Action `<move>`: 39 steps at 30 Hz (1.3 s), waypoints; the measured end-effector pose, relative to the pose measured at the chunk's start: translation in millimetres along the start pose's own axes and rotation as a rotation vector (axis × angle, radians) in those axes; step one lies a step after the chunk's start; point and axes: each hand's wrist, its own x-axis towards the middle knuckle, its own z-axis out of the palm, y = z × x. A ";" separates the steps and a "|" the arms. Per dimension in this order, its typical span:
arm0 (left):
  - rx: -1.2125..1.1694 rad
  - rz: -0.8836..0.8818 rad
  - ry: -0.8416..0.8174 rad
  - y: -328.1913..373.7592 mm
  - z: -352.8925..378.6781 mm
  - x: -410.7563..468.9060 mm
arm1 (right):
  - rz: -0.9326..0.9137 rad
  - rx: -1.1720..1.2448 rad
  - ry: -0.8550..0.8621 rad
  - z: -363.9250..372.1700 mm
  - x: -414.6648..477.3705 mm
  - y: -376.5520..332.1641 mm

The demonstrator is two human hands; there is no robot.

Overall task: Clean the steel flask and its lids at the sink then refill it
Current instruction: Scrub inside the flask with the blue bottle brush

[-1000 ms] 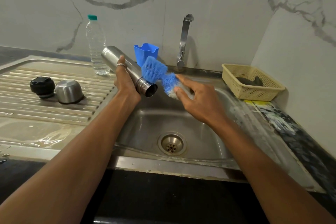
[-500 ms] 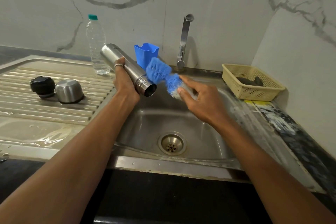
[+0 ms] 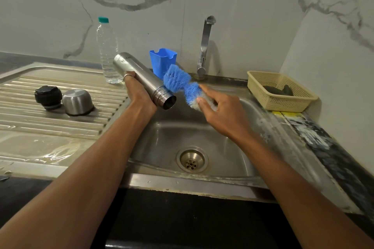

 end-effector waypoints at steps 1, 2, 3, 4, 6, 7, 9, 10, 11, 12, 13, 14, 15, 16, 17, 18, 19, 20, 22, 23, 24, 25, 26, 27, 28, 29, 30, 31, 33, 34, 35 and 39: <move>-0.002 -0.009 -0.012 1.7 0.1 -0.8 | -0.011 0.001 -0.002 -1.2 -0.5 -0.7; -0.002 -0.018 -0.028 2.2 0.1 -0.8 | -0.026 0.009 -0.010 -1.4 -0.7 -2.6; 0.011 -0.027 -0.045 2.2 -0.1 -2.7 | -0.034 0.017 -0.019 -0.7 -0.4 -4.0; 0.012 -0.031 -0.056 1.7 -1.1 -2.8 | -0.029 0.020 -0.022 0.1 0.5 -4.3; 0.005 -0.026 -0.046 1.1 -2.4 -2.4 | 0.004 0.003 0.000 0.1 2.9 -1.2; 0.013 -0.027 -0.040 0.5 -3.1 -1.1 | 0.013 -0.003 0.006 -1.2 3.3 1.4; 0.001 -0.026 -0.047 0.8 -3.2 0.6 | 0.013 0.016 -0.016 -3.4 2.1 3.0; -0.008 -0.025 -0.051 0.5 -3.0 1.0 | 0.010 0.035 -0.036 -4.1 1.4 1.5; -0.004 -0.027 -0.055 0.0 -3.0 -0.1 | 0.007 0.050 -0.044 -3.9 1.4 0.8; 0.005 -0.025 -0.051 -0.9 -3.3 0.2 | 0.011 0.053 -0.041 -3.1 2.2 0.9; 0.013 -0.020 -0.040 -1.1 -2.9 -0.3 | 0.021 0.048 -0.029 -2.7 3.1 1.1; 0.015 -0.015 -0.033 -0.7 -2.5 -0.6 | 0.027 0.037 -0.017 -2.8 3.7 1.6; 0.016 -0.013 -0.031 -0.3 -2.4 -0.9 | 0.024 0.032 -0.015 -2.6 3.6 2.7; 0.015 -0.015 -0.039 -0.2 -2.3 -0.4 | 0.016 0.039 -0.025 -2.9 2.9 3.2; 0.013 -0.022 -0.048 0.1 -2.1 -0.6 | 0.006 0.053 -0.044 -3.5 1.8 2.2; 0.009 -0.025 -0.050 0.2 -1.9 -0.5 | -0.003 0.066 -0.064 -3.6 1.1 0.1; 0.008 -0.019 -0.045 0.0 -1.7 -0.7 | -0.011 0.075 -0.070 -3.4 1.3 -1.4; 0.010 -0.011 -0.041 -0.6 -1.0 -1.8 | -0.012 0.075 -0.058 -2.6 1.9 -1.5; 0.029 0.006 -0.019 -0.8 0.2 -3.8 | 0.004 0.045 -0.026 -2.4 2.9 -0.3; 0.038 0.013 -0.002 -0.7 0.6 -4.1 | 0.007 0.038 -0.021 -2.6 2.7 1.3; 0.039 0.016 0.009 -0.6 0.9 -4.3 | 0.004 0.042 -0.023 -2.9 2.1 2.3; 0.032 0.014 0.016 -0.5 0.9 -4.1 | -0.004 0.052 -0.032 -2.9 1.5 2.1; 0.020 0.008 0.024 -0.1 1.2 -4.1 | -0.013 0.060 -0.040 -2.7 1.0 0.9; 0.008 0.002 0.030 0.1 1.3 -3.8 | -0.018 0.062 -0.037 -2.1 1.2 0.3; -0.001 -0.001 0.030 -0.2 1.8 -3.8 | -0.013 0.056 -0.027 -1.6 2.1 0.6; -0.006 -0.003 0.025 -0.8 2.0 -3.7 | -0.002 0.046 -0.018 -2.0 2.6 0.8; -0.014 -0.008 0.018 -1.2 2.4 -3.3 | 0.006 0.044 -0.019 -2.4 2.8 0.8; -0.026 -0.017 0.011 -1.4 2.0 -2.1 | 0.004 0.060 -0.026 -3.2 2.3 0.9; -0.043 -0.038 0.006 -2.3 1.0 0.8 | -0.014 0.102 -0.058 -4.1 1.1 -1.2; -0.044 -0.045 0.002 -1.8 0.9 1.5 | -0.019 0.105 -0.071 -4.3 1.1 -2.8; -0.042 -0.047 -0.008 -1.4 0.8 1.9 | -0.013 0.094 -0.070 -4.2 1.9 -3.0; -0.002 -0.034 -0.049 -0.2 2.1 -1.4 | 0.021 0.051 -0.046 -8.6 2.7 -1.0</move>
